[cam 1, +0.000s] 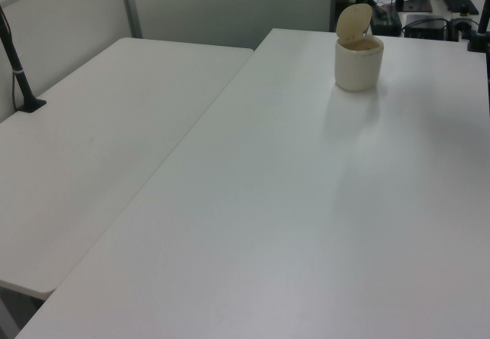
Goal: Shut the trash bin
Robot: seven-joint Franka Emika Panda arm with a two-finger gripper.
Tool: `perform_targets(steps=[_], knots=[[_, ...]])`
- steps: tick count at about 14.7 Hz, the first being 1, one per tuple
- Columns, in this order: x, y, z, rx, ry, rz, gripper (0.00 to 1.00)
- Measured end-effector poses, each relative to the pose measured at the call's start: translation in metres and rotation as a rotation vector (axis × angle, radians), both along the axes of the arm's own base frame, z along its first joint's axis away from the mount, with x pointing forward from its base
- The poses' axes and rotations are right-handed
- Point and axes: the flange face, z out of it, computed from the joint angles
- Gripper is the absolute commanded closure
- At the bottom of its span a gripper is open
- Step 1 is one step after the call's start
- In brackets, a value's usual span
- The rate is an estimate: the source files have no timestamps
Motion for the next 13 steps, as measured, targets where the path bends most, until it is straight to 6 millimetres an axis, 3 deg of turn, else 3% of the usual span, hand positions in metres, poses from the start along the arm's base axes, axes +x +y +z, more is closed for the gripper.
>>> perform_targets(steps=[4, 8, 13], knots=[[0.001, -0.023, 0.002, -0.041, -0.101, -0.074, 1.0], [0.005, -0.048, -0.019, -0.063, -0.14, -0.145, 1.0], [0.011, -0.048, -0.035, -0.06, -0.123, -0.144, 1.0]])
